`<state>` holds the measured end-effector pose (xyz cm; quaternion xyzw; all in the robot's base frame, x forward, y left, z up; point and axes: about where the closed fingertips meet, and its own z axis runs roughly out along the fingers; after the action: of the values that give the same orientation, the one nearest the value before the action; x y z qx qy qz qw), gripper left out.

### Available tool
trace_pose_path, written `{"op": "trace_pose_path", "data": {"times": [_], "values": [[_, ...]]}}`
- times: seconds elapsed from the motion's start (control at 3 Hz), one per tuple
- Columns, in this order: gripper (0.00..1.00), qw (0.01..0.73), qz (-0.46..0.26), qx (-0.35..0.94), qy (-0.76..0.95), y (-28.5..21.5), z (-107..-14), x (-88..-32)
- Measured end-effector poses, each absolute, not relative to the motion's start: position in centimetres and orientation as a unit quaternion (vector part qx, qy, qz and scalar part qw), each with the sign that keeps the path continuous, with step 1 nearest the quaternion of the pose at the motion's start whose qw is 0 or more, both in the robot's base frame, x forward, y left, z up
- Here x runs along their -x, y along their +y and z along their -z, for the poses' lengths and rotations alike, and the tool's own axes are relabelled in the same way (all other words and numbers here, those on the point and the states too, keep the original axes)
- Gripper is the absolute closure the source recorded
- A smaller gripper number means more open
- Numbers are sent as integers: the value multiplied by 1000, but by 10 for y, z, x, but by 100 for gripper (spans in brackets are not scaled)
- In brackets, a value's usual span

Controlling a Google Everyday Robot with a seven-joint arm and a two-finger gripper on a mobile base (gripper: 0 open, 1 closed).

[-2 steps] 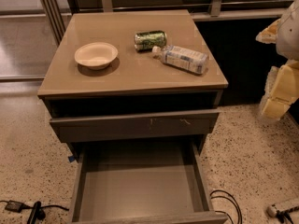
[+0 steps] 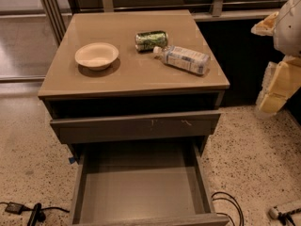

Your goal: Place blue plastic bottle into middle drawer

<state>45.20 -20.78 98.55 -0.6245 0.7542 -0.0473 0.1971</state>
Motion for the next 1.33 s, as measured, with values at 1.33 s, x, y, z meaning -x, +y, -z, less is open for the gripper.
{"op": "trace_pose_path", "data": {"times": [1.33], "values": [[0,414,-44,487,767,-196,-985,-515]]}}
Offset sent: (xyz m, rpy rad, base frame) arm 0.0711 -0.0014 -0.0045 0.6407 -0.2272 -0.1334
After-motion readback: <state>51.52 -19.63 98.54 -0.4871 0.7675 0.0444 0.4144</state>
